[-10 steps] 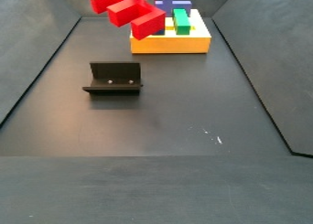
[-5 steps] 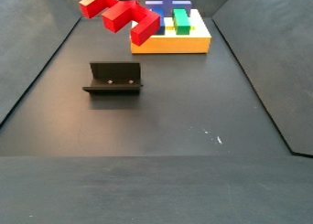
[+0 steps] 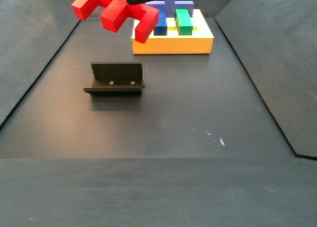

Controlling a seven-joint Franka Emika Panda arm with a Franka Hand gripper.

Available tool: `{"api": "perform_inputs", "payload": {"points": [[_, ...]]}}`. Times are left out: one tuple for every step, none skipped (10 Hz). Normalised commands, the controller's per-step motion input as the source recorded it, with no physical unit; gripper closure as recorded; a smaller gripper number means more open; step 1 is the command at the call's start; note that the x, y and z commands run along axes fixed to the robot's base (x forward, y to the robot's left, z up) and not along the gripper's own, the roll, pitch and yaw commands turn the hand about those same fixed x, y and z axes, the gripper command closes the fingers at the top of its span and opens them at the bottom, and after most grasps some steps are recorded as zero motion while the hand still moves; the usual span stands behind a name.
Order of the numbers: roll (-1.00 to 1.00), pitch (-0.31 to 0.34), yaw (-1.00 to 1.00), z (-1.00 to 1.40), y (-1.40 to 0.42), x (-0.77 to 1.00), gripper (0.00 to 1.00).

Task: Pick up the red object. Move up. Place the red object on the fixture. Regrasp the red object. Move to above the board. Insert the red object.
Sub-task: Place the red object on the fixture.

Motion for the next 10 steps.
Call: {"api": "perform_inputs", "payload": {"points": [[-0.27,0.231,0.28,0.0,0.1,0.34,1.0],[-0.27,0.051,0.14,0.0,0.14,0.12,1.0],[-0.19,0.0,0.09,0.0,0.09,0.06,1.0],[-0.21,0.014,0.09,0.0,0.08,0.1,1.0],[-0.21,0.037,0.13,-0.05,0.11,0.17,1.0],[-0.19,0.166,0.18,-0.09,0.13,0.32,1.0],[-0.2,0.231,0.21,-0.15,0.11,0.43,1.0],[-0.22,0.209,0.19,-0.16,0.11,0.41,1.0],[-0.26,0.174,0.18,-0.2,0.12,0.4,1.0],[-0.28,0.171,0.16,-0.17,0.09,0.38,1.0]]}}
